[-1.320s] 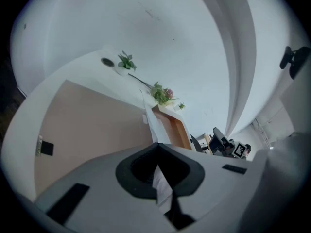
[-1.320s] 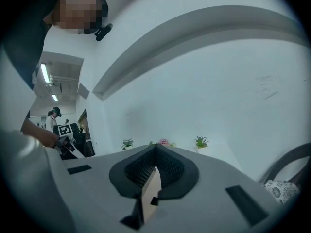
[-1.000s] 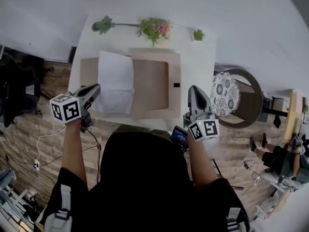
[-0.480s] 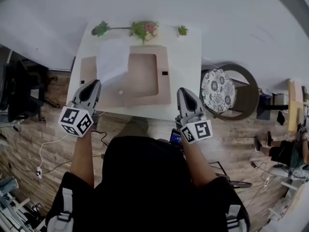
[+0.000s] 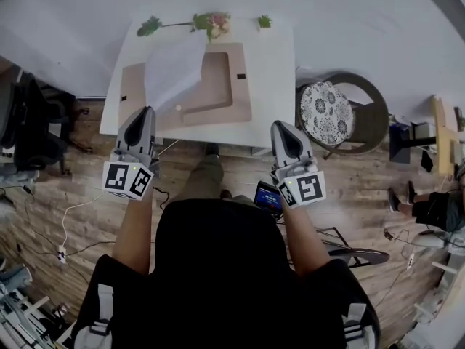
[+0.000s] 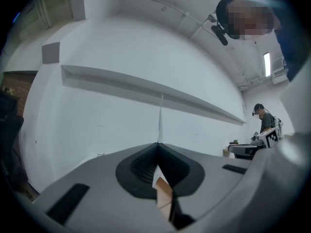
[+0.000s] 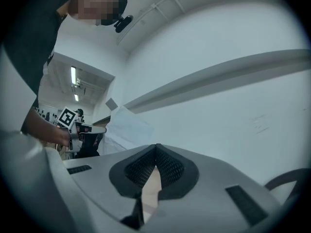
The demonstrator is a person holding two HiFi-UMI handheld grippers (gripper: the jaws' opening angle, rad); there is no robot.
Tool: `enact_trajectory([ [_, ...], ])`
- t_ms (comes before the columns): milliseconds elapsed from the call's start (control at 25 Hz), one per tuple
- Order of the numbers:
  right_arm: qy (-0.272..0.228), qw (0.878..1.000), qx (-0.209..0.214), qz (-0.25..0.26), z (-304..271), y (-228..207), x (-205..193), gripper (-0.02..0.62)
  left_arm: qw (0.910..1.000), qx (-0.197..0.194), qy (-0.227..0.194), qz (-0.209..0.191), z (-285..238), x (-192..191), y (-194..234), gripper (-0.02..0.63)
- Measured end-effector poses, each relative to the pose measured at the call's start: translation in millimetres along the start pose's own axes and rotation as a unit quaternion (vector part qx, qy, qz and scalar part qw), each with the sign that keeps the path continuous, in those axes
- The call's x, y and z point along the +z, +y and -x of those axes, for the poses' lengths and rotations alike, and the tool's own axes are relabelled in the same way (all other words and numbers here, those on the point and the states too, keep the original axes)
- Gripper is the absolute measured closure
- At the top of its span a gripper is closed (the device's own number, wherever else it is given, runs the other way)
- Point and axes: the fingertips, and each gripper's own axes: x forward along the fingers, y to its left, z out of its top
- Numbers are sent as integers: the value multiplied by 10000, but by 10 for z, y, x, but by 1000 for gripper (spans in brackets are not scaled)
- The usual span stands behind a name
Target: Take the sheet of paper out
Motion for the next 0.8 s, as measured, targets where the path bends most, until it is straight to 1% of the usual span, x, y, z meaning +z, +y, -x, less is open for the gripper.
enact_trajectory([
  [280,-3,9999,-138,-18,569,297,3,584,9999,-70,11,146,588,-25,-286,604],
  [520,102,9993,-330,-116,955,583,-57,583,9989,-62,211,417,1095,-200,-370,604],
  [800,284,9981,-546,-56,1219,909,-140,584,9966,-196,250,761,1543,-356,-377,604],
])
